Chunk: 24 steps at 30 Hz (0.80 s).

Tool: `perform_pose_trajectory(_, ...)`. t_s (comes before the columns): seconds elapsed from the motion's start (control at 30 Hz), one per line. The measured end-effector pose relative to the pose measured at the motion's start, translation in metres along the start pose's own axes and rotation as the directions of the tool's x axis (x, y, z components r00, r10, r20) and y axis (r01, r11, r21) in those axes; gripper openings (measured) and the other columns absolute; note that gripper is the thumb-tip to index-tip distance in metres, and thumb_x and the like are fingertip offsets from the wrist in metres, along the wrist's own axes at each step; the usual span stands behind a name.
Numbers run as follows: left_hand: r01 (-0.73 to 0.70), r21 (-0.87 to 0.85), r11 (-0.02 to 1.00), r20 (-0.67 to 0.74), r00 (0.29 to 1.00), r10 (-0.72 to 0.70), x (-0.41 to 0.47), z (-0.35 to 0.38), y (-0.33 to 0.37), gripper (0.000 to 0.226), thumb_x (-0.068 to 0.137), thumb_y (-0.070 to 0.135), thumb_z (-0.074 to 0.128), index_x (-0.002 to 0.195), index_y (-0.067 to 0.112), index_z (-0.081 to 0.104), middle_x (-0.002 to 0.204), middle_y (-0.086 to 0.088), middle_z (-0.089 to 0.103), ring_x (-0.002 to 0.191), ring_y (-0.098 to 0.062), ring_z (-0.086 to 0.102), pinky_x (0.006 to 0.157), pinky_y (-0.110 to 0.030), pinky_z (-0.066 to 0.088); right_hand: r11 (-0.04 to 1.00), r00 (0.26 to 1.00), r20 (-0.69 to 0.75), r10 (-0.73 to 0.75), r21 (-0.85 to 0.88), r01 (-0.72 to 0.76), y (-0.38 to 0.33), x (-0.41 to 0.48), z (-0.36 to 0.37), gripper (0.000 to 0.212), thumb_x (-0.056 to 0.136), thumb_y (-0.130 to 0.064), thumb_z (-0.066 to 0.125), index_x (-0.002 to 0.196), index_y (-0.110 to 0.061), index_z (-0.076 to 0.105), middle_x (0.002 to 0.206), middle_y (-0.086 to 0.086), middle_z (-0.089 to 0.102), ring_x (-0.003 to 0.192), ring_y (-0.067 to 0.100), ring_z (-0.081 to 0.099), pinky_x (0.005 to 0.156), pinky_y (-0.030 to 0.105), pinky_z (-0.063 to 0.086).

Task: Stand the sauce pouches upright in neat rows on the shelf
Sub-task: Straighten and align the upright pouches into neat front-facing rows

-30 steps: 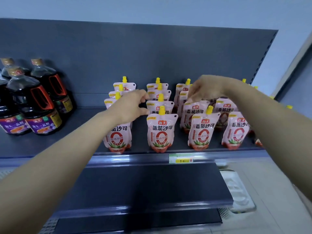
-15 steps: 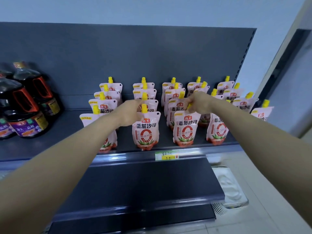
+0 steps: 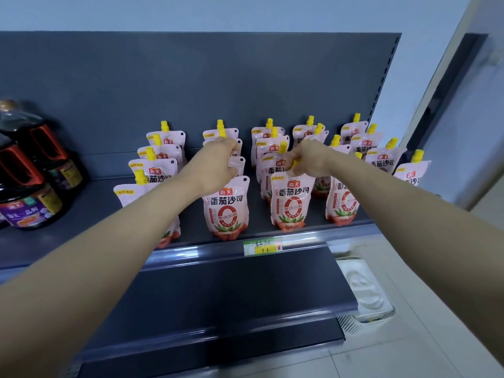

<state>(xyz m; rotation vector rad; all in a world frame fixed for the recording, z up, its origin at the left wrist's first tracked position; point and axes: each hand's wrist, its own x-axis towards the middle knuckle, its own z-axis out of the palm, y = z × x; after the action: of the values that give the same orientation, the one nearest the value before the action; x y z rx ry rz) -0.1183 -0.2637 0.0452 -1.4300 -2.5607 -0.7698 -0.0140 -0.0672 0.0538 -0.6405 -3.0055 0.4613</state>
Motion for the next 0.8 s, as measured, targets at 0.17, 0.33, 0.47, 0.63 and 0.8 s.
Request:
perform_pose_trajectory(0.17,-0.099,-0.062,0.993,0.061,0.993,0.102,0.013,0.008,0.024,0.038,0.085,0.011,0.060,0.122,0.010,0.050,0.126,-0.010,0.052,0.117,-0.025,0.049,0.098,-0.040,0.042,0.989,0.993,-0.117,0.025,0.146,-0.008,0.013,-0.018,-0.026,0.030,0.090,-0.021,0.063,0.117,-0.010,0.066,0.123,0.007,0.066,0.110,0.023,0.061,0.094,0.030,0.047)
perform_pose_trajectory(0.33,-0.154,-0.115,0.981,0.162,0.972,0.171,0.036,0.030,0.047,0.041,0.085,0.012,0.060,0.123,0.014,0.047,0.129,-0.007,0.052,0.116,-0.022,0.051,0.098,-0.040,0.045,0.967,0.913,-0.332,0.238,0.164,-0.192,0.059,-0.033,-0.060,0.030,0.087,-0.002,0.054,0.115,-0.005,0.065,0.120,0.013,0.066,0.112,0.029,0.060,0.096,0.033,0.048)
perform_pose_trajectory(0.47,-0.129,-0.123,0.984,0.222,0.963,0.154,0.045,0.051,0.055,0.048,0.085,0.013,0.061,0.129,0.015,0.044,0.135,-0.006,0.049,0.120,-0.021,0.049,0.090,-0.027,0.041,0.951,0.939,-0.149,0.310,0.060,-0.304,0.091,-0.038,-0.052,0.044,0.085,0.002,0.050,0.128,-0.004,0.056,0.135,0.014,0.056,0.121,0.030,0.052,0.103,0.036,0.043)
perform_pose_trajectory(0.63,-0.061,-0.124,0.990,0.271,0.958,0.093,0.055,0.068,0.059,0.047,0.085,0.014,0.062,0.128,0.015,0.044,0.130,-0.006,0.053,0.115,-0.021,0.052,0.084,-0.025,0.041,0.957,0.960,-0.007,0.278,0.086,-0.277,0.121,-0.030,-0.035,0.050,0.085,-0.013,0.065,0.132,-0.008,0.051,0.130,0.013,0.056,0.117,0.031,0.053,0.103,0.044,0.042)
perform_pose_trajectory(0.8,0.033,-0.197,0.980,0.258,0.966,0.019,0.058,0.079,0.069,0.019,0.083,0.004,0.056,0.102,0.008,0.054,0.088,-0.008,0.062,0.085,-0.026,0.060,0.072,-0.033,0.049,0.978,0.977,-0.064,0.206,0.030,-0.204,0.136,-0.017,-0.028,0.017,0.085,-0.020,0.069,0.085,-0.007,0.058,0.087,0.009,0.060,0.086,0.027,0.056,0.073,0.030,0.038)
